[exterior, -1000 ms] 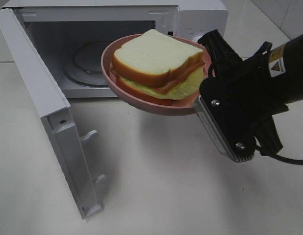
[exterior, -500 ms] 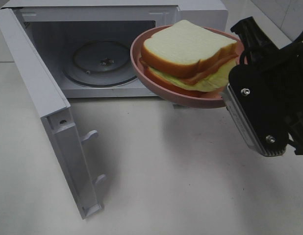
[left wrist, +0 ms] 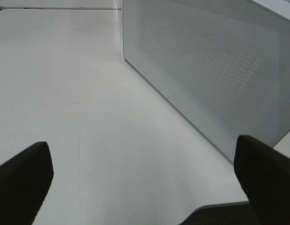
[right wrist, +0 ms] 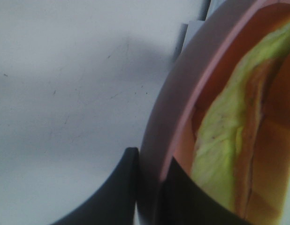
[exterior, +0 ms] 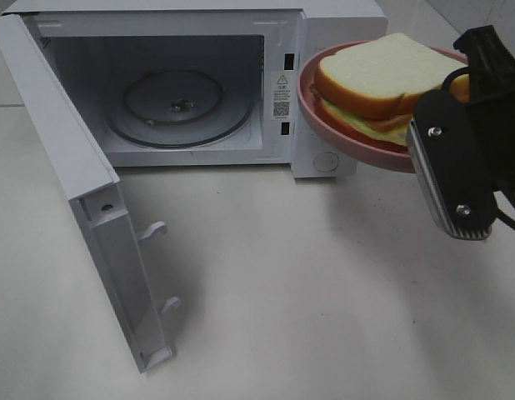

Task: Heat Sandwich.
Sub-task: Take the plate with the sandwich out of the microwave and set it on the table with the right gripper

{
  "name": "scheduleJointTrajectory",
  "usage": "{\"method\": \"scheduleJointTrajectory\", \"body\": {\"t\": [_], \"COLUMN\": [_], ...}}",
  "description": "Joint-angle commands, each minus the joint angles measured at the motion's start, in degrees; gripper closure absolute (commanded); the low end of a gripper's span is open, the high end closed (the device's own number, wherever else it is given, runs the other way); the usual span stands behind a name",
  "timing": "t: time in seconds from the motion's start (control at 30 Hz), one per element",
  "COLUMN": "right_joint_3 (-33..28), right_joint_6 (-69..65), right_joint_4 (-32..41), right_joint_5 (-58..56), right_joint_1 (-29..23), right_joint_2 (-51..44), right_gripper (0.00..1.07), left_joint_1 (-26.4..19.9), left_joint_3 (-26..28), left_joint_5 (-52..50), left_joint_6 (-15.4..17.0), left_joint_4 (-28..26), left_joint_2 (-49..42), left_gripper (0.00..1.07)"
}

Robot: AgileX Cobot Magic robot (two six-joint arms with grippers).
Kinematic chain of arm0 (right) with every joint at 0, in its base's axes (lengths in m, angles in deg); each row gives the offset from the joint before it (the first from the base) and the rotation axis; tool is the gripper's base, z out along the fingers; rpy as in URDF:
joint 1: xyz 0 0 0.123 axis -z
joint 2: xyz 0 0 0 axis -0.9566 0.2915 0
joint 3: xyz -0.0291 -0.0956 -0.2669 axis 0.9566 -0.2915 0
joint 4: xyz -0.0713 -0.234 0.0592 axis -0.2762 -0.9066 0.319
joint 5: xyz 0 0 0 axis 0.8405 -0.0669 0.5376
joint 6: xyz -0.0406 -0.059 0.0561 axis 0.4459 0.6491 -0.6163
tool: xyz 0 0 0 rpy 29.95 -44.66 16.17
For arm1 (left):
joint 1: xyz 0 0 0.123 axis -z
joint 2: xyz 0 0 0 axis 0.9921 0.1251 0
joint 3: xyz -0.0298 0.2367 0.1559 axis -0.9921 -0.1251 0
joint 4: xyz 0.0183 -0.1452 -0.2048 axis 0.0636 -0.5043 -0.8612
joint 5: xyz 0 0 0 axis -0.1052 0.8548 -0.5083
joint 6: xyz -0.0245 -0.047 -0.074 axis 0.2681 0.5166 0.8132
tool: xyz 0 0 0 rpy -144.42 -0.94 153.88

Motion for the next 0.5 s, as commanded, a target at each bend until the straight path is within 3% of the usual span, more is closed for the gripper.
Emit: {"method": "scheduleJointTrajectory", "body": {"t": [0.03,0.5], "right_joint_3": [0.17,0.17], "right_joint_6": [-3.67,-18.45], "right_joint_4": [-2.92,-7.1], "right_joint_5": [-0.57,-8.31], "right_joint_1": [-0.17,-0.17], "right_joint_2": [-0.74,-0.74], "right_gripper": [1.06,1.05], "left_joint_1": [-0.23,-0.23], "left_joint_3": [-0.06,-0.06], "left_joint_5": [-0.34,-0.34], "left_joint_6": [0.17,0.17], "left_joint_4": [-0.17,-0.17], "left_joint_2": [-0.97,-0.97], "left_gripper": [0.09,0.09]}}
